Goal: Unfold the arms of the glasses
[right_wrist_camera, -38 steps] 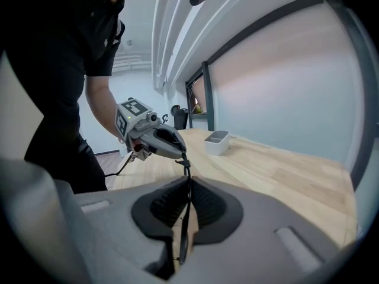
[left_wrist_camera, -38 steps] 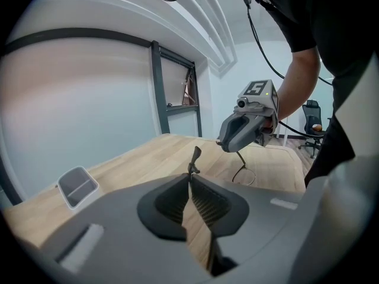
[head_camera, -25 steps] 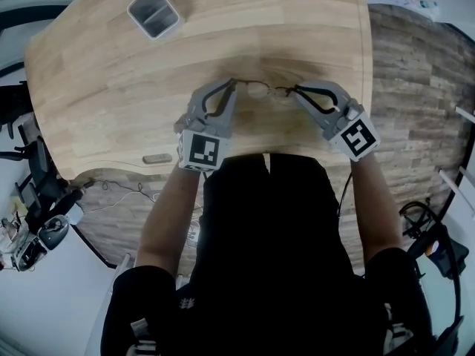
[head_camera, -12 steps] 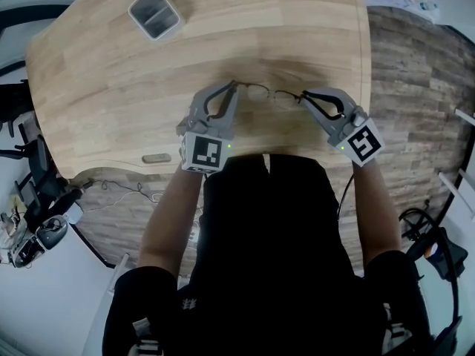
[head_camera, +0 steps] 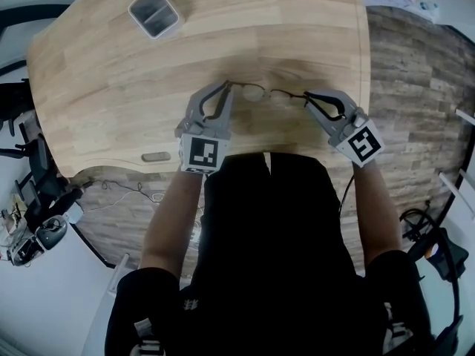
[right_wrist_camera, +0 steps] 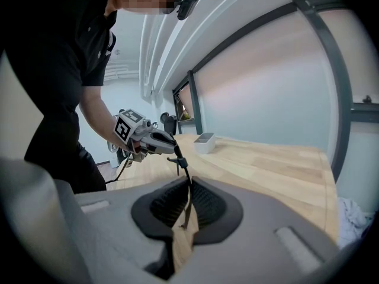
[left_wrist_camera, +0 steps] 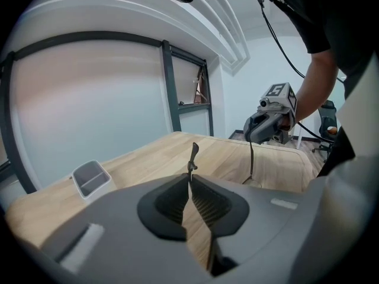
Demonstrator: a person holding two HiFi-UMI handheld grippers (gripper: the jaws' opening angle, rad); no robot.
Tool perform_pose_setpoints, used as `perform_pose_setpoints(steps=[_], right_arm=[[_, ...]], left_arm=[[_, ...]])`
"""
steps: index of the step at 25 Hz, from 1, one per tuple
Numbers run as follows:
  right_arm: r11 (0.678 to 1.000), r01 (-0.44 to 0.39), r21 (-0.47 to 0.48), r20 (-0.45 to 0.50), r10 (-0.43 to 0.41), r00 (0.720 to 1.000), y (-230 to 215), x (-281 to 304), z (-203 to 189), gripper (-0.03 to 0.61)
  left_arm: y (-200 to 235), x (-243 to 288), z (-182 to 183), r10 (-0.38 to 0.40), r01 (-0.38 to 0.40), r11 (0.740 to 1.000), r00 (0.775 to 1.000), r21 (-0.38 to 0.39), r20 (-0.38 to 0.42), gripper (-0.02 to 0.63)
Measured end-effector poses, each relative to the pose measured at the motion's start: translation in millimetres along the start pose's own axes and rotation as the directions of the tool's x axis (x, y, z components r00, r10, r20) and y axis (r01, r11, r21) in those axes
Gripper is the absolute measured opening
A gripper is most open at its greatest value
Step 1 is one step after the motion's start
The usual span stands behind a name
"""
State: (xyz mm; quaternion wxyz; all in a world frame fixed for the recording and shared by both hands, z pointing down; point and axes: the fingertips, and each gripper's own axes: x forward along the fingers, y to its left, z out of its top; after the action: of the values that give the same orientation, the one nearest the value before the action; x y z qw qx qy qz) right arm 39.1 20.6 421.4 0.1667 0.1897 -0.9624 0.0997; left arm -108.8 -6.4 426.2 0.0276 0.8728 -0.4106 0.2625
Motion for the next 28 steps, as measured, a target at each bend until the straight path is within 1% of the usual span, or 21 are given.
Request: perform_pose_setpoints(steps=[4,7,11,13,15,19,25,28], right_arm=[[0.999,-0.013,-0.041,0.000,0.013,1.000,2,0,3,0.015],[0.999,-0.013,-0.035,0.003,0.013,1.000,3,-1,5,0.015],[0.999,-0.017,-0.033,0.011,0.017,1.000,7,0,9,0.015],[0.999,-0.020,-0.040,0.001,0.020,1.000,11,1,8,0.015],[0.999,-0.019,-0.036,-0.010,0.018,1.000,14,2,8,0.015],[0.999,-0.024,-0.038,-0.016,0.024,1.000,19,3,10,0.015],[0.997,-0.036,-0.068,-0.031,0.034,0.999,27,3,9,0.015],[0.997,-0.039,-0.063,-0.037,0.037,0.999,32,3,7,0.017]], left_arm=[[-3,-2,0,-0.002,0.002,1.000,1.000,0.007,0.005,0.020],[-6,-3,7,-0.018,0.017,1.000,1.000,0.015,0.026,0.021],[-10,-8,10,-0.033,0.032,0.999,0.999,0.023,0.031,0.023],[-13,-12,10,-0.039,0.039,0.999,0.999,0.015,0.036,0.029],[-13,-16,12,-0.044,0.043,0.999,0.998,0.022,0.049,0.035],[-13,-19,10,-0.046,0.045,0.999,0.997,0.028,0.058,0.041],[-13,-23,12,-0.043,0.040,0.998,0.997,0.040,0.071,0.043],[-14,-28,13,-0.041,0.037,0.998,0.996,0.046,0.079,0.043]])
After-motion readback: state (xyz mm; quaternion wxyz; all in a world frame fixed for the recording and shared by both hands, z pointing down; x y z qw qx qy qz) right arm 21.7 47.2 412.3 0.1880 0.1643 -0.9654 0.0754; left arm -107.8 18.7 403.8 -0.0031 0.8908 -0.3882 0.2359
